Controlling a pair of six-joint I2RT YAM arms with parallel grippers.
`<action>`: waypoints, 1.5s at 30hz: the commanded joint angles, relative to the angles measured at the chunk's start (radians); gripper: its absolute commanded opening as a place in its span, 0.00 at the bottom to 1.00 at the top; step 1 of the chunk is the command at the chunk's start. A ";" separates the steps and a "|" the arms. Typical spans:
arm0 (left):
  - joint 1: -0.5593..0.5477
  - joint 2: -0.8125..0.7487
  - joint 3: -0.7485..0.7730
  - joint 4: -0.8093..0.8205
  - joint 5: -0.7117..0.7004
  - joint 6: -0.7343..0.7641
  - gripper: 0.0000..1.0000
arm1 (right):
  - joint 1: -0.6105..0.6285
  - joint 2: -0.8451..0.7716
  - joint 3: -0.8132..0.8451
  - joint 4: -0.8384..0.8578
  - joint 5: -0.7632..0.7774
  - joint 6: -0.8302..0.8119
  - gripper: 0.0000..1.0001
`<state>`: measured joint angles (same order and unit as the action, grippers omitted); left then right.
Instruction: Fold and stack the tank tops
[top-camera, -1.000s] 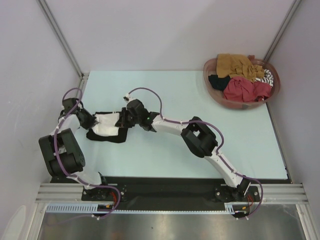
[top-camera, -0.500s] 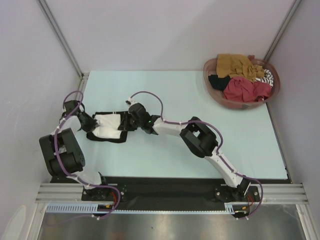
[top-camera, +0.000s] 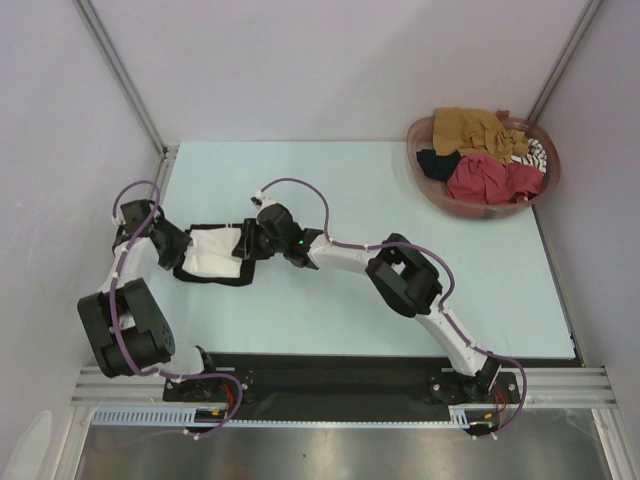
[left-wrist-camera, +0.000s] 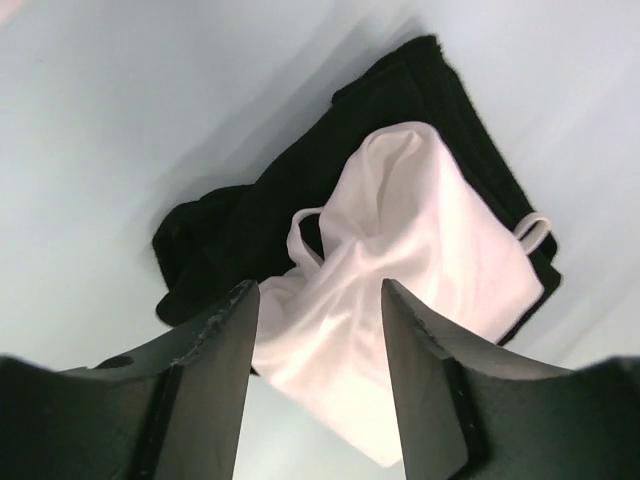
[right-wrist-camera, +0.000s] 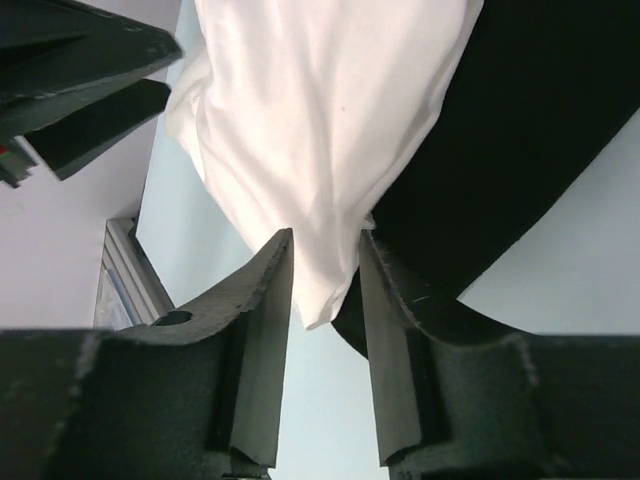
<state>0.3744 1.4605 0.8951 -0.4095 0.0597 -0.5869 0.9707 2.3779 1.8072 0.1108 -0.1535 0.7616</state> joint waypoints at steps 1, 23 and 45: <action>0.023 -0.112 0.008 -0.021 -0.057 -0.021 0.58 | 0.006 -0.072 0.037 0.020 0.043 -0.041 0.39; -0.060 0.035 0.002 0.202 0.404 -0.041 0.17 | -0.058 0.150 0.264 0.067 -0.187 0.111 0.00; 0.060 -0.132 -0.196 0.359 0.341 -0.085 0.35 | -0.049 0.153 0.282 0.039 -0.181 0.048 0.00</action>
<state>0.4225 1.4071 0.6460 -0.0360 0.4213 -0.6884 0.9035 2.6560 2.1239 0.1104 -0.3286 0.8654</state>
